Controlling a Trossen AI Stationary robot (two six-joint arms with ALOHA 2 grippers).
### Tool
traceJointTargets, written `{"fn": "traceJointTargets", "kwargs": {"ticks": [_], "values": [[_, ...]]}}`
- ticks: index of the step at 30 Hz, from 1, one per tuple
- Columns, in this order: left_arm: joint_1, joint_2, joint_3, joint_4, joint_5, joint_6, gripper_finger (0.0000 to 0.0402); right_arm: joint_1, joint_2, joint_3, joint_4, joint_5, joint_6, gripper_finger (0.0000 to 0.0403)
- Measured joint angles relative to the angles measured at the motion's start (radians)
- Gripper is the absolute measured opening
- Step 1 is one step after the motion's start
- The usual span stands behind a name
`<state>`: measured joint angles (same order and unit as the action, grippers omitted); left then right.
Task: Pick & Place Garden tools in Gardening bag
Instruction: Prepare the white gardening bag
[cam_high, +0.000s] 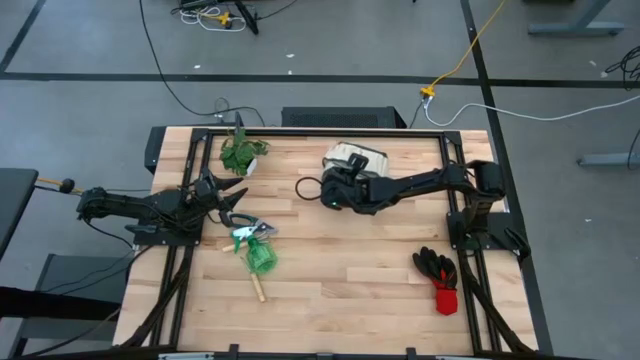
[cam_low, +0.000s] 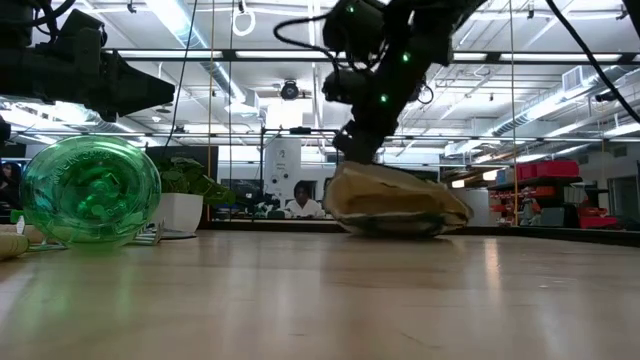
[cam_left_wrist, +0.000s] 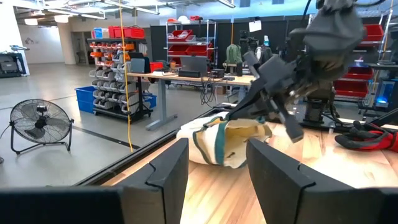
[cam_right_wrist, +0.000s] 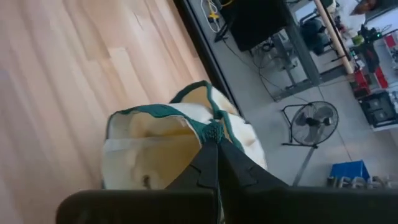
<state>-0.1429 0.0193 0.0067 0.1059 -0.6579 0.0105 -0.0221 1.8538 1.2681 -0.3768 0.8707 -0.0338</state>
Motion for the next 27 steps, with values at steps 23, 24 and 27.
{"fn": "traceJointTargets", "kwargs": {"ticks": [23, 24, 27], "values": [[0.0, 0.0, 0.0, -0.008, 0.0, 0.0, 0.0167, 0.083, -0.124, 0.288, -0.309, -0.385, 0.143, 0.0], [0.0, 0.0, 0.0, -0.008, 0.0, 0.0, 0.0167, 0.083, -0.135, 0.288, -0.312, -0.405, 0.155, 0.0], [0.0, 0.0, 0.0, -0.007, 0.0, 0.0, 0.0167, 0.083, -0.156, 0.288, -0.335, -0.477, 0.183, 0.0]]}}
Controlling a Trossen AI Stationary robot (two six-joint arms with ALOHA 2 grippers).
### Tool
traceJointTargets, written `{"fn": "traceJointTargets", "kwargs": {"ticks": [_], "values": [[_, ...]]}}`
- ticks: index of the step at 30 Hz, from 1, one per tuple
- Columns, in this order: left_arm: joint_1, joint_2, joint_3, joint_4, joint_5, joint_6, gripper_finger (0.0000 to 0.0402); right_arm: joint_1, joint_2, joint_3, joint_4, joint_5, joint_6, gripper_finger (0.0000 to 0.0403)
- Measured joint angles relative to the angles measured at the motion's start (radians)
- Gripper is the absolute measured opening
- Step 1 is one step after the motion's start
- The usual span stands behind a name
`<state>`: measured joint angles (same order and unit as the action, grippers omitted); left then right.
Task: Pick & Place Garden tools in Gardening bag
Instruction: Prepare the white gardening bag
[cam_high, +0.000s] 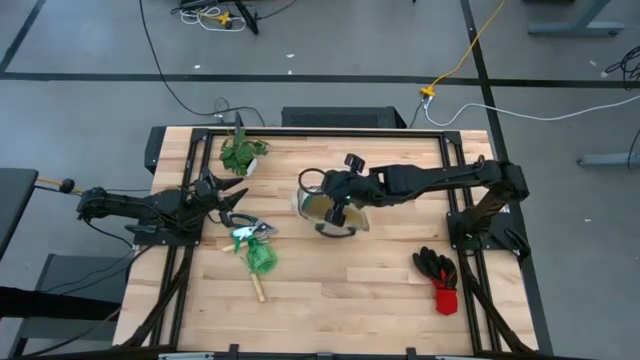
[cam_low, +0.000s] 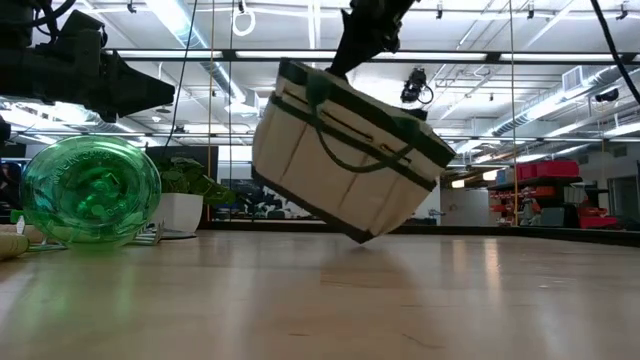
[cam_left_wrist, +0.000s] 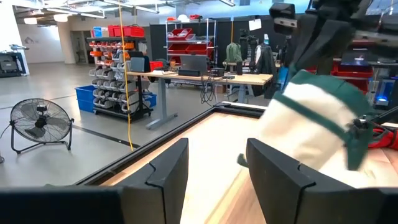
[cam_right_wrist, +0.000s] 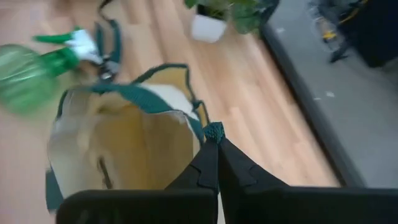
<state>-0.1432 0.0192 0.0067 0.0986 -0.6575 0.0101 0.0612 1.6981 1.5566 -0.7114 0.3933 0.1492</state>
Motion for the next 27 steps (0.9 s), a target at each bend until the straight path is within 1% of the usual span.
{"fn": "traceJointTargets", "kwargs": {"ticks": [4, 6, 12, 16, 27], "values": [[0.0, 0.0, 0.0, 0.0, 0.0, 0.0, 0.0167, -0.001, -0.019, 0.0, -0.021, -0.135, 0.032, 0.0], [0.0, 0.0, 0.0, 0.001, 0.0, 0.0, 0.0167, -0.001, -0.031, 0.0, -0.03, -0.169, 0.035, 0.0], [0.0, 0.0, 0.0, 0.002, 0.0, 0.0, 0.0167, -0.006, -0.075, 0.0, -0.065, -0.187, 0.065, 0.0], [0.0, 0.0, 0.0, 0.002, 0.0, 0.0, 0.0167, -0.013, -0.077, 0.0, -0.066, -0.276, 0.081, 0.0], [0.0, 0.0, 0.0, 0.002, 0.0, 0.0, 0.0167, -0.013, -0.076, 0.0, -0.07, -0.318, 0.094, 0.0]]}}
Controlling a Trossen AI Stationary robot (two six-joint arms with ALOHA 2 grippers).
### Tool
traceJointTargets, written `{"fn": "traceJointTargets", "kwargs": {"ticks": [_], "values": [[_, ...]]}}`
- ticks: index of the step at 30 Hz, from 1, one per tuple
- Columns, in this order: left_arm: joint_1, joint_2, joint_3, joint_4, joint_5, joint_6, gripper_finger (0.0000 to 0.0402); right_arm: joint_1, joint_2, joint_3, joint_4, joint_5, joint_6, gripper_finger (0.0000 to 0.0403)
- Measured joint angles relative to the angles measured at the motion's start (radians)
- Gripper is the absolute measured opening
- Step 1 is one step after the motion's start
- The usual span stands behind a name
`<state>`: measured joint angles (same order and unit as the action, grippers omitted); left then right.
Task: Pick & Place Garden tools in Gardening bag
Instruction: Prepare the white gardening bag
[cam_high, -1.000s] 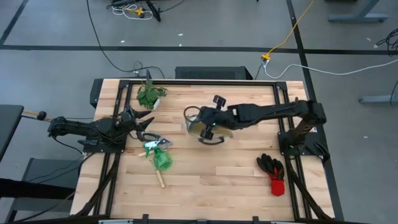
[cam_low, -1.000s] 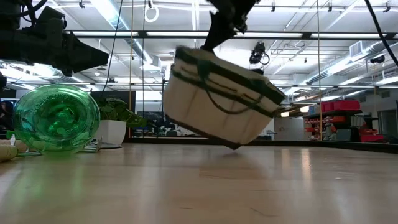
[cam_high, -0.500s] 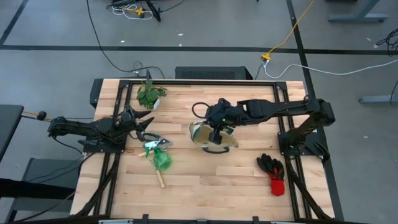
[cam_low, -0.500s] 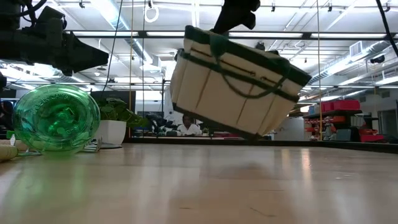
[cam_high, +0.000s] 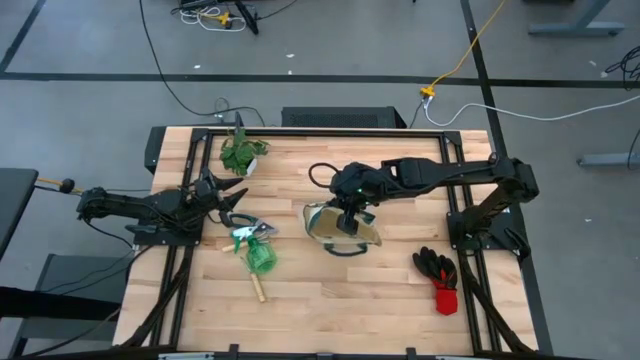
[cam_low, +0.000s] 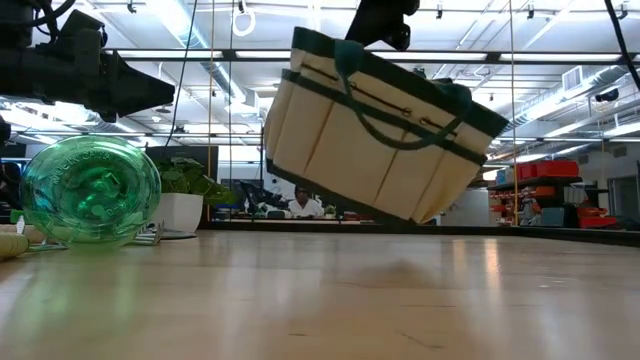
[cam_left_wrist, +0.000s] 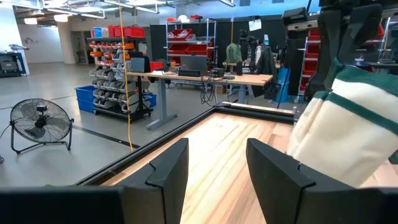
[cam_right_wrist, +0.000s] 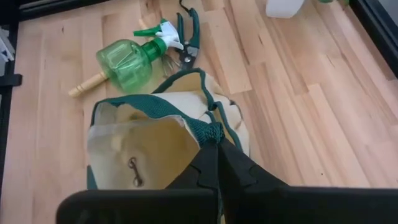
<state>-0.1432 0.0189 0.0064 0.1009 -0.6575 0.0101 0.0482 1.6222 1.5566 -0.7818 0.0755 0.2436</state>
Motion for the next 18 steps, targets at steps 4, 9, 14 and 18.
{"fn": "traceJointTargets", "kwargs": {"ticks": [4, 9, 14, 18], "values": [[0.0, 0.0, 0.0, 0.0, 0.0, 0.0, 0.0167, -0.001, 0.012, 0.0, 0.0, -0.014, -0.001, 0.0], [0.0, 0.0, 0.0, 0.0, 0.0, 0.0, 0.0167, -0.002, 0.031, -0.002, -0.004, -0.016, -0.018, 0.0], [0.0, 0.0, 0.0, -0.004, 0.0, 0.0, 0.0167, -0.018, 0.048, -0.002, 0.001, -0.034, -0.033, 0.0], [0.0, 0.0, 0.0, -0.006, 0.0, 0.0, 0.0167, -0.04, 0.061, -0.002, 0.0, -0.043, -0.046, 0.0]]}}
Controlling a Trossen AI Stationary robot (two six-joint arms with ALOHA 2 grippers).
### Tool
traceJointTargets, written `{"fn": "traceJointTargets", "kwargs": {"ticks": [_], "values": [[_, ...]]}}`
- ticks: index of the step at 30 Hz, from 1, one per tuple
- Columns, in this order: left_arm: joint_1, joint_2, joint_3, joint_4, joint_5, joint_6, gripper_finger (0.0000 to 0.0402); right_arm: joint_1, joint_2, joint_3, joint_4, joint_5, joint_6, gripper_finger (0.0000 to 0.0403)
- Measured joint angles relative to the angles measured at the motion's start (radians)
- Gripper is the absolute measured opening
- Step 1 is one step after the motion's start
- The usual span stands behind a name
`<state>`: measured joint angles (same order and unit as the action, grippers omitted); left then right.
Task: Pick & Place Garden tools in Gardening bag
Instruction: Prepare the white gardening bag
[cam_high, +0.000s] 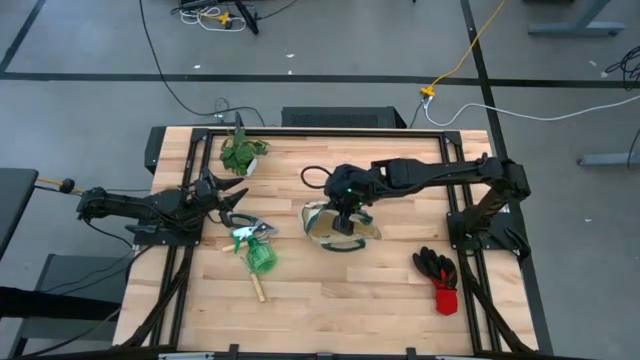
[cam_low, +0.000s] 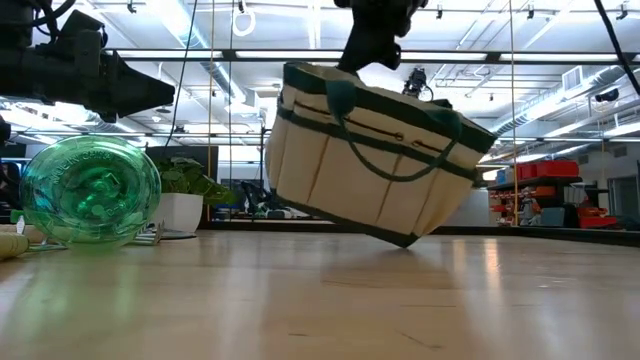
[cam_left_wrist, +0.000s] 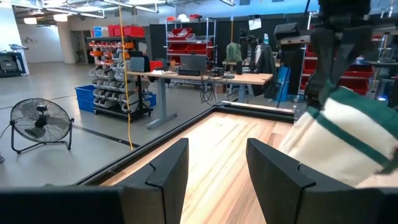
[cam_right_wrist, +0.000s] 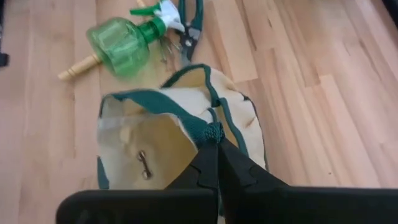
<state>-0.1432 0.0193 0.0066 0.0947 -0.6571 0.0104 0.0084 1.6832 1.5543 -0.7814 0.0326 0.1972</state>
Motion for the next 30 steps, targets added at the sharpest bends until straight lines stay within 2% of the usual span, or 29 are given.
{"fn": "traceJointTargets", "kwargs": {"ticks": [13, 30], "values": [[0.0, 0.0, 0.0, 0.0, 0.0, 0.0, 0.0167, -0.085, 0.023, 0.0, 0.003, -0.004, -0.064, 0.0], [0.0, 0.0, 0.0, -0.001, 0.006, 0.0, 0.0167, -0.185, 0.092, -0.024, 0.058, -0.109, -0.128, 0.0]]}}
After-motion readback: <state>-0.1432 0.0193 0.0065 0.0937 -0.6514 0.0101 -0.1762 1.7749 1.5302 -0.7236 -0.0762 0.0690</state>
